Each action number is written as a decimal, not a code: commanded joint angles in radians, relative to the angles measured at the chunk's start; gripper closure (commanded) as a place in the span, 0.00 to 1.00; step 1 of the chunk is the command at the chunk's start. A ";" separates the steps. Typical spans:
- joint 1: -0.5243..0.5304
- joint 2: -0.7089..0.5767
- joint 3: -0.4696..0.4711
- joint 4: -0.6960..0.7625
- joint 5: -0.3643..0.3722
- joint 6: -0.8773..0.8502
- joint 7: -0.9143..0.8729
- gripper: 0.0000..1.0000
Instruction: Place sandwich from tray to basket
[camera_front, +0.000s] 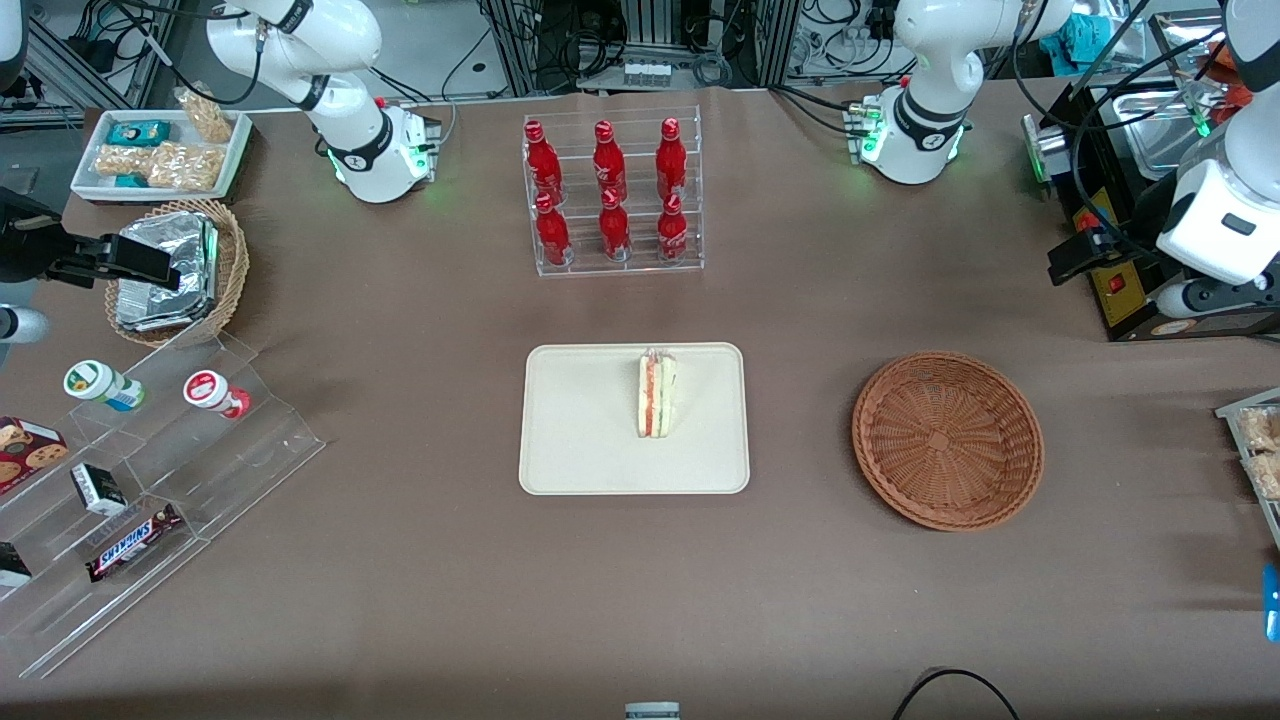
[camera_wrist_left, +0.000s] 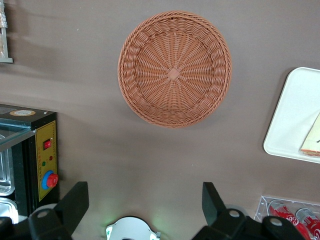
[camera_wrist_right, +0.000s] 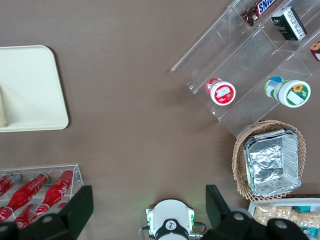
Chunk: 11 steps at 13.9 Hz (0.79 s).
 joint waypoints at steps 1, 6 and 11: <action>-0.003 0.006 0.002 0.025 -0.007 -0.015 -0.005 0.00; -0.002 0.026 0.002 0.022 -0.009 -0.020 -0.005 0.00; -0.006 0.045 -0.002 0.016 -0.009 -0.068 -0.005 0.00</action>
